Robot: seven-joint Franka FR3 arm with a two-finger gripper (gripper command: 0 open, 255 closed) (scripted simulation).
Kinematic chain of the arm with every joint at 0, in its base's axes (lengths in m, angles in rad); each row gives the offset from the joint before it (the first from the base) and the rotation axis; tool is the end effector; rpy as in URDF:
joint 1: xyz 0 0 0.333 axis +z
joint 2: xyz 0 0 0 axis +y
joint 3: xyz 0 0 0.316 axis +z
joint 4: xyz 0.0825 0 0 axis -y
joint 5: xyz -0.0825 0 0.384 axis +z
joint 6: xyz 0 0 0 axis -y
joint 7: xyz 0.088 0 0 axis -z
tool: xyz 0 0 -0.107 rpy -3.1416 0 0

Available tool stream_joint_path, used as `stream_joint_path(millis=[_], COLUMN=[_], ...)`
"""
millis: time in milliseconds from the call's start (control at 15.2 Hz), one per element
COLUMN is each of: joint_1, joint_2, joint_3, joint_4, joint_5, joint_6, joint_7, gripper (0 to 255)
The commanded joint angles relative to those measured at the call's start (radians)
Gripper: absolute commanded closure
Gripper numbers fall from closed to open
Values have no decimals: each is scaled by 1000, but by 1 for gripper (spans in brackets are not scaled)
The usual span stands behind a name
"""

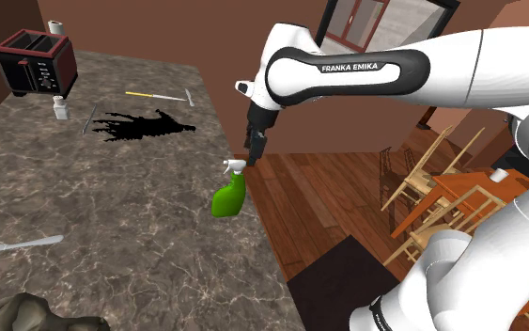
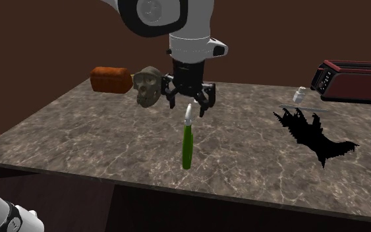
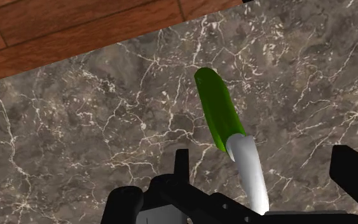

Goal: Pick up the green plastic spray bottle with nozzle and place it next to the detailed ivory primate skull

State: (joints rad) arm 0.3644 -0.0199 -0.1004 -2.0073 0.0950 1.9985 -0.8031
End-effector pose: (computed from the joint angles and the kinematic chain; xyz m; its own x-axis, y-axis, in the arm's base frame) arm 0.5295 0.1489 0.4648 0.5168 0.8532 0.0702 0.8560 -0.5140 -0.0550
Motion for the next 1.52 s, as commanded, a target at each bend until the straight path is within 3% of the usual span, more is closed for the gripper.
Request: stream_joint_path(millis=[0,462,924,990,1452], joint_1=[4,7,7,7,7], joint_2=[21,50,50,50,50], joint_3=[4,7,7,7,7], joint_4=[0,-56,-56,-56,-56], joint_5=[4,12,12,12,12], joint_6=[19,104,104,104,104], joint_7=[-36,-41,-41,-41,-41], gripper=[0,0,0,255,255])
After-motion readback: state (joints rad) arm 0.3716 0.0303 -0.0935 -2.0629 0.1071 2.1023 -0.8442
